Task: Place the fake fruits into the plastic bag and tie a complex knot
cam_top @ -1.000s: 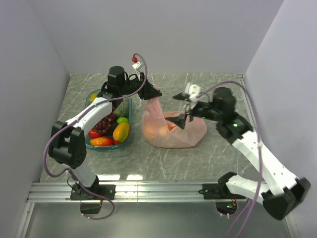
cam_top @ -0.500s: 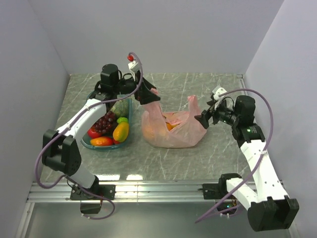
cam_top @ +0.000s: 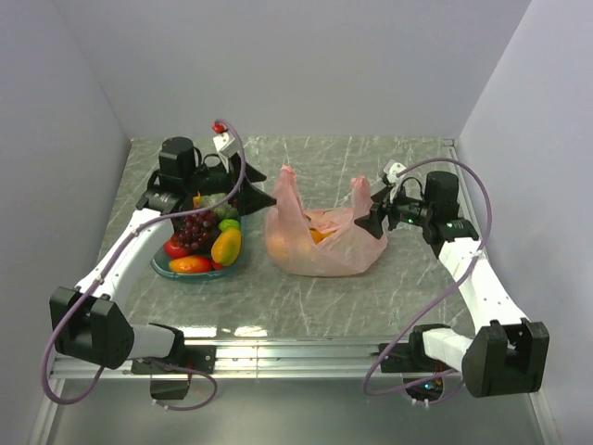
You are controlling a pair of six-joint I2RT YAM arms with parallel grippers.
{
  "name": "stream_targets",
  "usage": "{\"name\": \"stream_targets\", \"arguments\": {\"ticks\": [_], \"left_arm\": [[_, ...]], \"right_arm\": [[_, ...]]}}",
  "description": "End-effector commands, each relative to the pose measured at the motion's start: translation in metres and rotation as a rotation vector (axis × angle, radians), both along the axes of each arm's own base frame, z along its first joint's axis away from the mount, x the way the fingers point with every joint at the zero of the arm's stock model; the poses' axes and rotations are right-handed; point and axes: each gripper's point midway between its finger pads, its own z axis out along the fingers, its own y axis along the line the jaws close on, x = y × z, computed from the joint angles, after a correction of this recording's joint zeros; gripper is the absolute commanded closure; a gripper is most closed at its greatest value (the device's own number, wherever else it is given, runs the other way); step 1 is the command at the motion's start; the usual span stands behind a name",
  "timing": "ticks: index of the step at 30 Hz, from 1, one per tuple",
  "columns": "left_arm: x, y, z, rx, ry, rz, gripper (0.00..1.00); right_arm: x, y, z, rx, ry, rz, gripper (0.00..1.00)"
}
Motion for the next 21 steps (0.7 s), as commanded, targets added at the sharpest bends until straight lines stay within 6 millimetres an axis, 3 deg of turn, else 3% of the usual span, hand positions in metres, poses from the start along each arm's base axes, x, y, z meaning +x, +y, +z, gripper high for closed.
{"name": "stream_targets", "arguments": {"ticks": [1, 5, 8, 11, 16, 17, 19, 20, 21], "left_arm": [[-0.001, 0.007, -0.027, 0.073, -0.038, 0.011, 0.01], [0.007, 0.001, -0.046, 0.071, -0.030, -0.030, 0.01], [0.012, -0.007, -0.048, 0.033, -0.054, -0.085, 0.01], [0.009, -0.018, -0.040, -0.049, -0.068, -0.152, 0.01], [0.011, -0.034, -0.049, -0.060, -0.073, -0.199, 0.02], [0.014, -0.037, -0.050, -0.061, -0.078, -0.202, 0.06], [0.015, -0.040, -0.049, -0.067, -0.081, -0.218, 0.26], [0.017, -0.042, -0.048, -0.068, -0.081, -0.227, 0.35], [0.014, -0.043, -0.048, -0.065, -0.080, -0.254, 0.55]], "right_arm": [[0.010, 0.006, 0.020, 0.014, -0.071, 0.051, 0.14], [0.016, 0.009, 0.023, 0.032, -0.070, 0.055, 0.30], [0.018, 0.014, 0.026, 0.032, -0.064, 0.076, 0.44], [0.019, 0.019, 0.023, 0.032, -0.040, 0.092, 0.49], [0.020, 0.029, 0.021, 0.039, -0.010, 0.115, 0.60], [0.021, 0.029, 0.023, 0.035, -0.013, 0.121, 0.63], [0.020, 0.033, 0.017, 0.020, 0.010, 0.130, 0.67], [0.021, 0.034, 0.018, 0.013, 0.008, 0.131, 0.73], [0.021, 0.035, 0.013, 0.007, 0.034, 0.131, 0.76]]}}
